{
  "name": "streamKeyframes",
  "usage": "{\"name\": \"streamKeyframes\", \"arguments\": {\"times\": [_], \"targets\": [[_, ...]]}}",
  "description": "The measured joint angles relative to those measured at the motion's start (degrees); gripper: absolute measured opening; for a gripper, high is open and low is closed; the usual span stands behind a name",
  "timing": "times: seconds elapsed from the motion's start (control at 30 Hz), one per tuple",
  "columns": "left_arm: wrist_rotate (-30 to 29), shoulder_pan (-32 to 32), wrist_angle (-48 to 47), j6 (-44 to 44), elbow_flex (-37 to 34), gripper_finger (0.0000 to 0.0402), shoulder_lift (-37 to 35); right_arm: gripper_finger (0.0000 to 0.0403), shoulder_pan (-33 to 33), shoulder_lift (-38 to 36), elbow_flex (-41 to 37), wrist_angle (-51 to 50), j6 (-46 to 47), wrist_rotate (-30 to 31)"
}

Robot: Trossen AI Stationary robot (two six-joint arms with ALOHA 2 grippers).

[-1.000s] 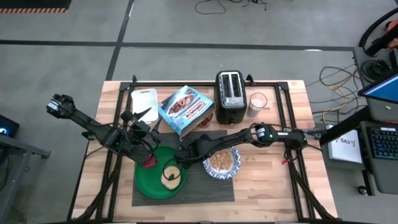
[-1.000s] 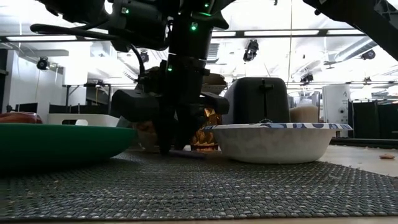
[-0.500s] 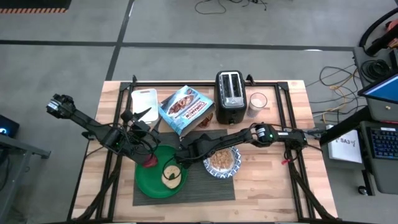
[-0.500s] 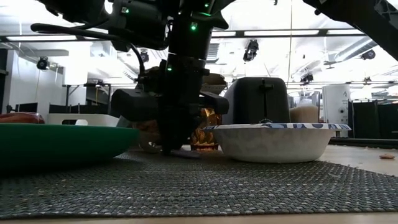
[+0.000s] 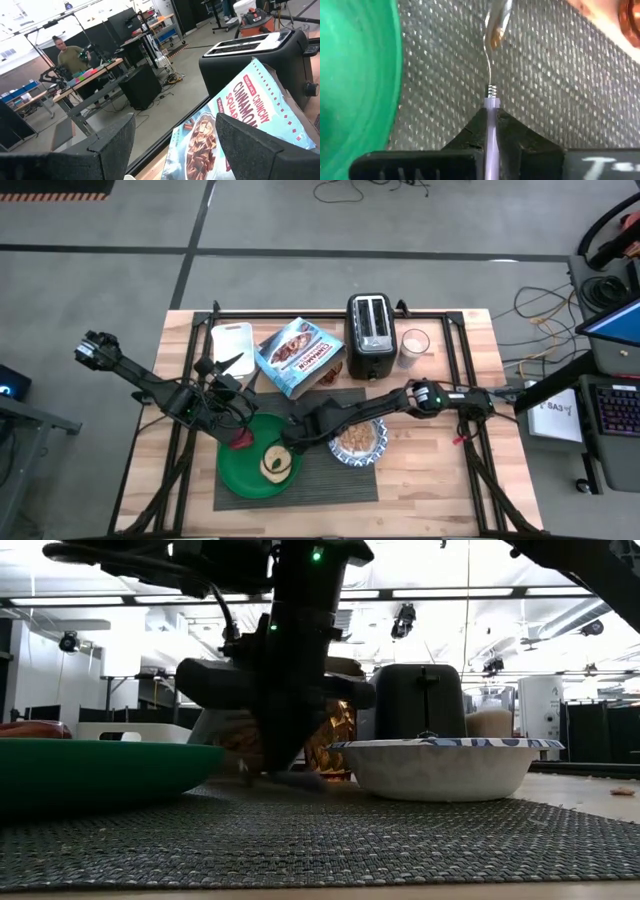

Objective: Arrange a breakfast setting

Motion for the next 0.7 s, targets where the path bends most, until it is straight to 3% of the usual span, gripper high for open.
{"name": "streamKeyframes", "arguments": {"times": [0.4,0.7], "targets": [[0.02,0.0,0.04,-0.02,0.0,0.0259,0.0,0.0007,2.83,-3.14,0.02,-1.87,8.76,-2.33],[0.11,0.0,0.11,-0.02,0.0,0.0259,0.0,0.0008,2.48,-4.02,0.07,-3.11,0.74,-1.0]]}}
